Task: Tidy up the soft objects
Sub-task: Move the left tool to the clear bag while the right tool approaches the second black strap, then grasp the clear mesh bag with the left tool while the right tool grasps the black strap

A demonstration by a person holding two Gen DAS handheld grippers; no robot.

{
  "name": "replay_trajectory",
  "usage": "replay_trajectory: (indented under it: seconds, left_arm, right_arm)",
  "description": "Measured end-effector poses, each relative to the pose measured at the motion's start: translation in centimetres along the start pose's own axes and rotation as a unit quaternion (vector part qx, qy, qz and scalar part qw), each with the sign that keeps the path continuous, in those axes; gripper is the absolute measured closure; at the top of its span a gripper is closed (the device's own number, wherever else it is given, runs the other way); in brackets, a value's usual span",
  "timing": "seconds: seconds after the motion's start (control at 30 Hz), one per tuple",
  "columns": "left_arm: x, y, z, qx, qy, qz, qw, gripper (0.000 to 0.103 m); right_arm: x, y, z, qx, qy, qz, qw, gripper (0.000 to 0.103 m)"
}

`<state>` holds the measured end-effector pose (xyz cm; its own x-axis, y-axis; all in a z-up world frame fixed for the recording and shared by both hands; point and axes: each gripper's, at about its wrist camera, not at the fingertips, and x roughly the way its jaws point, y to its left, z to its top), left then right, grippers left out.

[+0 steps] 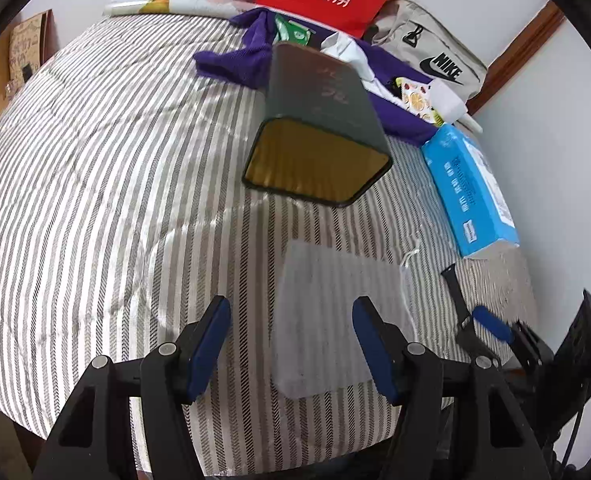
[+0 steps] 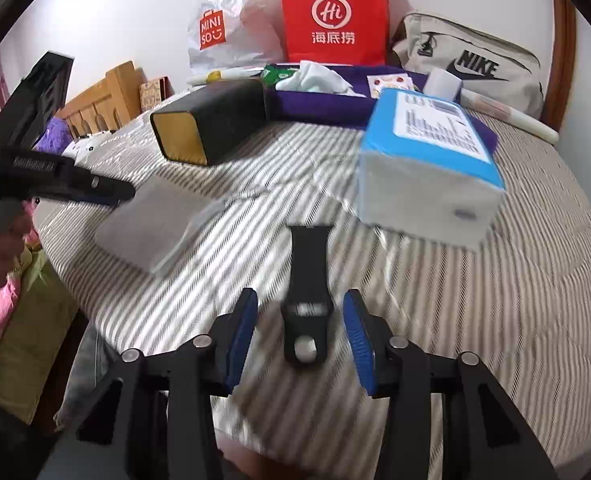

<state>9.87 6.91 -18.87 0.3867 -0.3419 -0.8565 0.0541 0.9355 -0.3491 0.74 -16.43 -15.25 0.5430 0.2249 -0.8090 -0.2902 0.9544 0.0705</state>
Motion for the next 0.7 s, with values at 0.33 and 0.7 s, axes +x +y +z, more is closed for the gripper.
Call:
replay_trajectory:
  seconds: [0.33,0.7]
  left_arm:
    - [-0.4,0.4,-0.4,-0.002,0.002,0.006,1.0,0.041]
    - [-0.1,-1.4,-1.8,0.057,-0.013,-0.003,0.9983,0.02]
  right_arm:
    - [1.9,0.5,1.6,-0.024,-0.001,-0.022,0.999,0.082]
    - [1.8,0.0,1.4,-0.011,-0.015,-0.005,1.0,0.082]
